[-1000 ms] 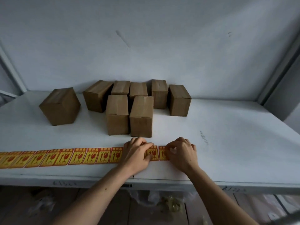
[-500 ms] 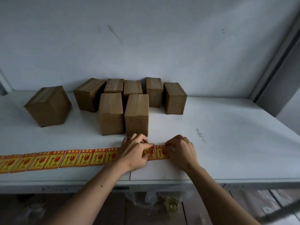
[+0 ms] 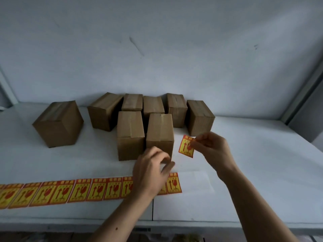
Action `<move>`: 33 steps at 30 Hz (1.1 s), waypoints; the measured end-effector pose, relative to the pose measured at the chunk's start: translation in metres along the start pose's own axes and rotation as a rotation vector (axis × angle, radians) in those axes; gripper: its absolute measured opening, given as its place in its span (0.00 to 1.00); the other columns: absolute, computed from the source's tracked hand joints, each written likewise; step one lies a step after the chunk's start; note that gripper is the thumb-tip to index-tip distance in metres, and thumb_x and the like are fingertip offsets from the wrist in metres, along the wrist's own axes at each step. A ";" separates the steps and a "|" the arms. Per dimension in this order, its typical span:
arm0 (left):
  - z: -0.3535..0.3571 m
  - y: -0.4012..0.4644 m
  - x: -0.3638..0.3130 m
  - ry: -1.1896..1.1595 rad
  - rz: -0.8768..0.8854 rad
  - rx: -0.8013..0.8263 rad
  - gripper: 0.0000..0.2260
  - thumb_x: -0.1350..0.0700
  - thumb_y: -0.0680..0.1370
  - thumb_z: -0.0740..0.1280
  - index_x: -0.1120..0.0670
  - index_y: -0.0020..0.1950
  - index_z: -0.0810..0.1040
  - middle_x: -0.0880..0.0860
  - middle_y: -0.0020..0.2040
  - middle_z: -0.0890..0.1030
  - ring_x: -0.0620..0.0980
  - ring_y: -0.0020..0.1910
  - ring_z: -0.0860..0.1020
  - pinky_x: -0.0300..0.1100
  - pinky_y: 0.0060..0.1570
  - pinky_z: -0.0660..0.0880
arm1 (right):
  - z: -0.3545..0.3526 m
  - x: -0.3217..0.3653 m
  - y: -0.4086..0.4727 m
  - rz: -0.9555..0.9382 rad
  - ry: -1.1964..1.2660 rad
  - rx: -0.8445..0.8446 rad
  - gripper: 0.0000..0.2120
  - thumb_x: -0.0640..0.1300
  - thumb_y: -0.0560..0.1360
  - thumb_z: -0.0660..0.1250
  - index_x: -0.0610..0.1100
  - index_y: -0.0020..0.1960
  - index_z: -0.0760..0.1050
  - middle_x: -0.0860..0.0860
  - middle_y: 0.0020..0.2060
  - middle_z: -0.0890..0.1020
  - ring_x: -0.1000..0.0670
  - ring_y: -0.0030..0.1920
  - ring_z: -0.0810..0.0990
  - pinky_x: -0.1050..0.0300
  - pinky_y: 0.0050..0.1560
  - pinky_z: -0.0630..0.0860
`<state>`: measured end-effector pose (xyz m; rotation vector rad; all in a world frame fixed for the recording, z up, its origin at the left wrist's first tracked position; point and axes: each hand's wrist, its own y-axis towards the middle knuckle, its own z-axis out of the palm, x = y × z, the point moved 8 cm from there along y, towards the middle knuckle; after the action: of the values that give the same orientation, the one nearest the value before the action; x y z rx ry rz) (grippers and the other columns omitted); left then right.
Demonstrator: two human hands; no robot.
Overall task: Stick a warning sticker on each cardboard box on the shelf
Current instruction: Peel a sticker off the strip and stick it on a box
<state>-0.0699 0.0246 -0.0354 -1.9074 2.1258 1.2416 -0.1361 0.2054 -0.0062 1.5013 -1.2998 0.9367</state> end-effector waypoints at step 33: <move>-0.021 0.042 0.033 0.212 -0.238 -0.165 0.24 0.33 0.73 0.58 0.49 0.57 0.78 0.48 0.57 0.79 0.55 0.60 0.72 0.52 0.54 0.67 | 0.092 0.034 0.106 -0.054 -0.274 0.241 0.10 0.40 0.72 0.73 0.43 0.53 0.77 0.49 0.46 0.83 0.57 0.45 0.81 0.68 0.36 0.75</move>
<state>-0.1040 -0.0171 -0.0153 -2.3764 1.8573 1.2506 -0.2373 0.1045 0.0153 1.8948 -1.3669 0.9005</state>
